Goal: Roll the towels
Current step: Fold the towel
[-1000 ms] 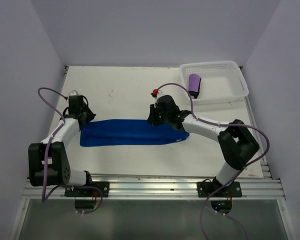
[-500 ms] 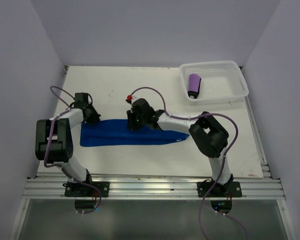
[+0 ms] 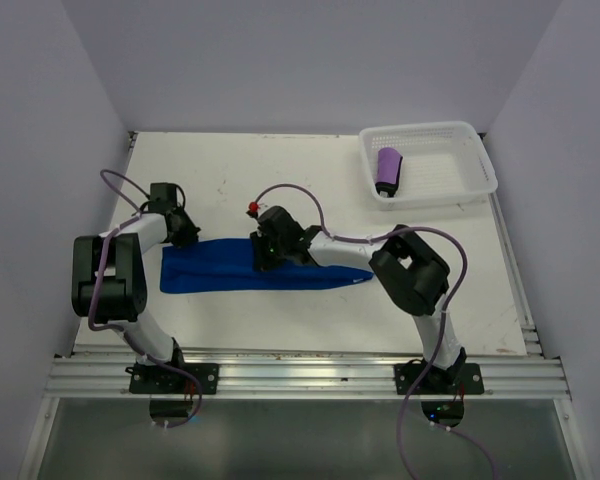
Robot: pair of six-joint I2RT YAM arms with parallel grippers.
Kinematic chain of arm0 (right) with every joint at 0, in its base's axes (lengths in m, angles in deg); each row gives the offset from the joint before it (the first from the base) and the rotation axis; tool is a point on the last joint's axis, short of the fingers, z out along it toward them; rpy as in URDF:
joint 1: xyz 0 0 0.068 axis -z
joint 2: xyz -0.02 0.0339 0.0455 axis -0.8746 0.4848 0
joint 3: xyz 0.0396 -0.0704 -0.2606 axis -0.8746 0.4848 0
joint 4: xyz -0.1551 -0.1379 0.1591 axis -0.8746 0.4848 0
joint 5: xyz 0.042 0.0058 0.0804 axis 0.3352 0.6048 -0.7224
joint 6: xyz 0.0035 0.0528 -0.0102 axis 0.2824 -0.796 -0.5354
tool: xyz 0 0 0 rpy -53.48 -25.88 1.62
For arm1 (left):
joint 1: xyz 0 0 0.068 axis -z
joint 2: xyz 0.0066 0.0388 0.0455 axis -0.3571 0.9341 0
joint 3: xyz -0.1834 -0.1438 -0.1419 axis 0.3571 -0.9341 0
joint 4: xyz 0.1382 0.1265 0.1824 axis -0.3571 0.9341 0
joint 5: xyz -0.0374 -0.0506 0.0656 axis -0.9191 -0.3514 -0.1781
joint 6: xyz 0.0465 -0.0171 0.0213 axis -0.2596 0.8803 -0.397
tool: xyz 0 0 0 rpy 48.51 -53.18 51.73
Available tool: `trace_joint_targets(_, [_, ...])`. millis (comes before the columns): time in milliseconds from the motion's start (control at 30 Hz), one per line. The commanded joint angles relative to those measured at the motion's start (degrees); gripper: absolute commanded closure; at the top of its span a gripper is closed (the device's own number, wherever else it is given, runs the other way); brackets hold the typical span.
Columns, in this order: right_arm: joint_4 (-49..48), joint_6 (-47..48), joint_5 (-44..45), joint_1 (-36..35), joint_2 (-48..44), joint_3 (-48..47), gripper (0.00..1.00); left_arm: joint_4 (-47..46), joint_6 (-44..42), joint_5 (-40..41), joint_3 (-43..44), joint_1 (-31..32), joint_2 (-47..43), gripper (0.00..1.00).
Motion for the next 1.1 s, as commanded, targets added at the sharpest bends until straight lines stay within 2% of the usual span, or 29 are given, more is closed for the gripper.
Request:
trace_joint_targets(0, [1.1,0.2,0.3,-0.6,-0.1,-0.7,0.86,2.9,-0.1,2.6,1.3,-0.2,0.4,1.00])
trace_joint_targets(833, [-1.9,0.2,0.9,-4.7,-5.1,10.6,0.83,3.4,0.8,4.4,1.2,-0.3,-0.2,1.00])
trace_joint_targets(933, [-2.0,0.2,0.9,-4.7,-5.1,10.8,0.82,3.8,0.7,4.5,1.2,-0.3,-1.1,1.00])
trace_joint_targets(1067, [-1.2,0.1,1.8,-4.7,-4.8,10.2,0.82,4.5,0.3,3.5,0.7,-0.3,-7.1,1.00])
